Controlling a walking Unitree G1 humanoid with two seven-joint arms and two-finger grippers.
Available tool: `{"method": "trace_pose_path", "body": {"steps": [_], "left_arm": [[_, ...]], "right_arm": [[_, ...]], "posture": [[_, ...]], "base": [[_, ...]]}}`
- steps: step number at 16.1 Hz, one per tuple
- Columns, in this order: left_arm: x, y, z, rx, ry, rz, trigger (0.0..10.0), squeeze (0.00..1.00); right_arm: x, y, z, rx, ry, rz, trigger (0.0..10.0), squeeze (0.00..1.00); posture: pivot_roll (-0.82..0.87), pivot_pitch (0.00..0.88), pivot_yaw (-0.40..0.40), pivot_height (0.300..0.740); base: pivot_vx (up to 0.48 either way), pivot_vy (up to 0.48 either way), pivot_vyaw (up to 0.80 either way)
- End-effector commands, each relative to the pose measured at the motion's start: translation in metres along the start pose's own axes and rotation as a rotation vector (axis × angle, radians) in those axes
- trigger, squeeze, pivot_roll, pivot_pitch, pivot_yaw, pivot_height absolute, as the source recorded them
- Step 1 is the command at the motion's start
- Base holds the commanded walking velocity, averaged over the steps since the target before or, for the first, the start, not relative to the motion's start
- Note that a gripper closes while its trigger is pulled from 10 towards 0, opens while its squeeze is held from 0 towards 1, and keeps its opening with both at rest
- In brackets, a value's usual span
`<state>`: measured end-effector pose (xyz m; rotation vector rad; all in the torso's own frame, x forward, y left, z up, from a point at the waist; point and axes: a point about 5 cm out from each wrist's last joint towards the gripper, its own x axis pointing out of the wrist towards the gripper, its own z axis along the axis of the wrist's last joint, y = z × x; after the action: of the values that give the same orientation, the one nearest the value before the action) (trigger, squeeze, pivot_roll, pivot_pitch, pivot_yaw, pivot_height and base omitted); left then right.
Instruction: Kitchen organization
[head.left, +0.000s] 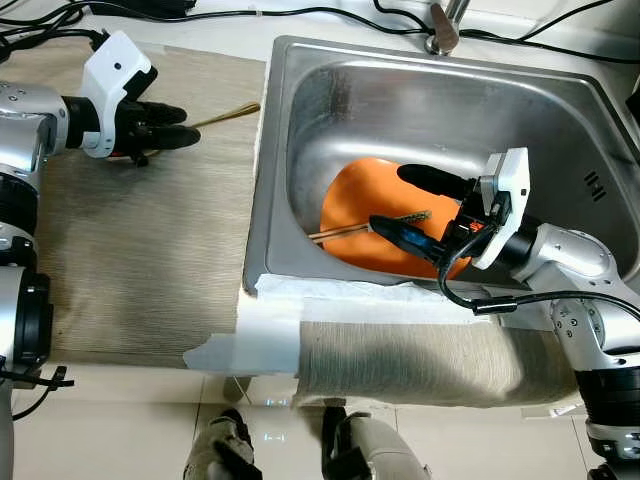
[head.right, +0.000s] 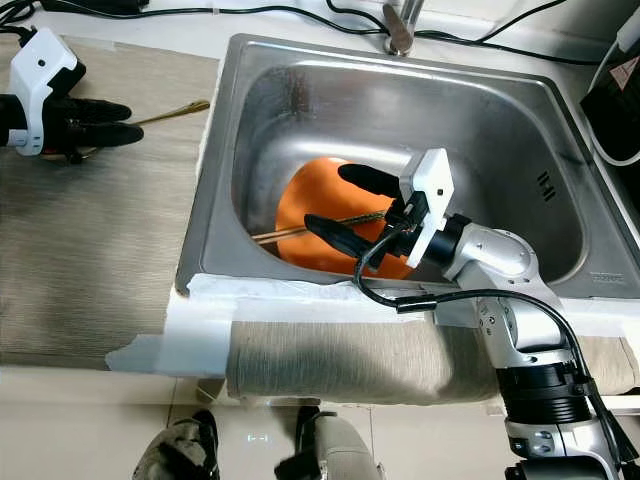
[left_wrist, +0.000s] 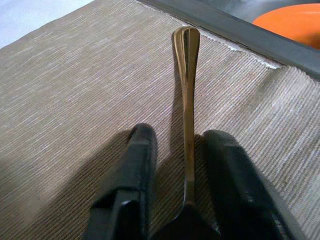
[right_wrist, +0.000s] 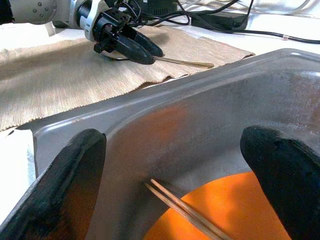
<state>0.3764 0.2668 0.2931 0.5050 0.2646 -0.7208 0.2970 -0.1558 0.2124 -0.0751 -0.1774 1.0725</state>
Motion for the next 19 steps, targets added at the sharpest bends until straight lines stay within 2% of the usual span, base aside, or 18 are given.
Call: {"method": "trace_pose_path", "body": {"steps": [1,7,11,15,19], "left_arm": [[-0.002,-0.001,-0.012,-0.017,0.053,-0.006,0.0,0.00],[-0.001,-0.002,-0.014,-0.020,0.048,-0.013,0.0,0.00],[-0.002,-0.001,-0.007,-0.025,0.002,0.003,0.0,0.00],[-0.014,0.007,0.011,-0.032,-0.095,0.044,0.0,0.00],[-0.022,0.008,0.019,-0.056,-0.157,0.042,0.0,0.00]], "right_arm": [[-0.006,-0.004,0.003,-0.018,-0.001,-0.022,10.0,0.00],[-0.007,-0.004,0.002,-0.022,-0.002,-0.032,10.0,0.00],[-0.008,-0.004,0.002,-0.027,0.000,-0.036,10.0,0.00],[-0.007,-0.005,0.004,-0.031,-0.013,-0.046,10.0,0.00],[-0.006,-0.004,0.003,-0.025,-0.023,-0.047,10.0,0.00]], "posture": [[-0.16,0.231,-0.094,0.740],[-0.16,0.226,-0.090,0.740],[-0.16,0.219,-0.091,0.740],[-0.16,0.210,-0.088,0.740],[-0.15,0.205,-0.088,0.740]], "base": [[0.000,0.000,0.00],[0.000,0.000,0.00],[0.000,0.000,0.00],[0.000,0.000,0.00],[0.000,0.000,0.00]]}}
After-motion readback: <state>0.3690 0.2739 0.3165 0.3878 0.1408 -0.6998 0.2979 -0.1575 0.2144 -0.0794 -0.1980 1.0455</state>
